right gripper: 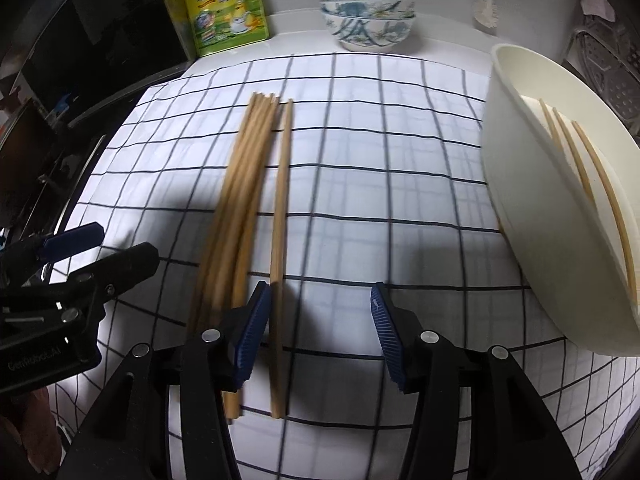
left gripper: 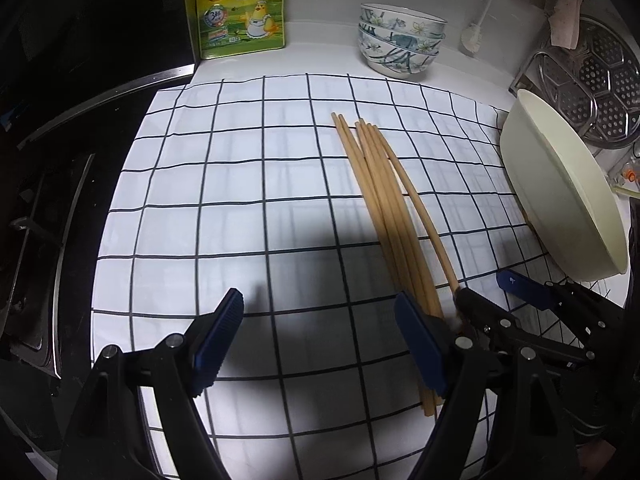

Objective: Organize utensils
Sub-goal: 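Lower both grippers onto the bundle and nudge single chopsticks apart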

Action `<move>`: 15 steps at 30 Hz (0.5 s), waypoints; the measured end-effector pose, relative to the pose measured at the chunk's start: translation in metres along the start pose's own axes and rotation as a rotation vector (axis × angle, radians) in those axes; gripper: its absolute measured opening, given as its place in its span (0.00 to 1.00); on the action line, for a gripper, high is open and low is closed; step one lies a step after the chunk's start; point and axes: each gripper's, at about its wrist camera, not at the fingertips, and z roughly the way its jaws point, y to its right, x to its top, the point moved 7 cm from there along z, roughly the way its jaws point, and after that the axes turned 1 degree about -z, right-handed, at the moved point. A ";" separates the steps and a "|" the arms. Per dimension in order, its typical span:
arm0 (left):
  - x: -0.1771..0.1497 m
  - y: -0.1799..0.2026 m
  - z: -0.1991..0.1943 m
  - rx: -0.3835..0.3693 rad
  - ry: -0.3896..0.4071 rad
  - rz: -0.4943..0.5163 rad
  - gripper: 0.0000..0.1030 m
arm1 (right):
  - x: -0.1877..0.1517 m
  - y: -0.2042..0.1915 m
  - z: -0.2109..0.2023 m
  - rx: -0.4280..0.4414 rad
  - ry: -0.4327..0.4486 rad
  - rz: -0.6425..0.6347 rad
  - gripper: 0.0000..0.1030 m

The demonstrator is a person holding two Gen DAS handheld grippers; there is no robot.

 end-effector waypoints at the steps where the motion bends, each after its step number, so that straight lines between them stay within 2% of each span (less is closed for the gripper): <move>1: 0.000 0.003 0.001 -0.004 -0.001 0.003 0.74 | 0.000 0.004 0.000 -0.003 0.000 0.007 0.48; 8: 0.001 0.019 0.016 -0.016 -0.020 0.031 0.74 | -0.003 0.018 -0.002 -0.019 -0.005 0.036 0.48; 15: 0.000 0.014 0.025 0.024 -0.021 0.041 0.74 | -0.002 0.022 -0.006 -0.005 -0.002 0.050 0.48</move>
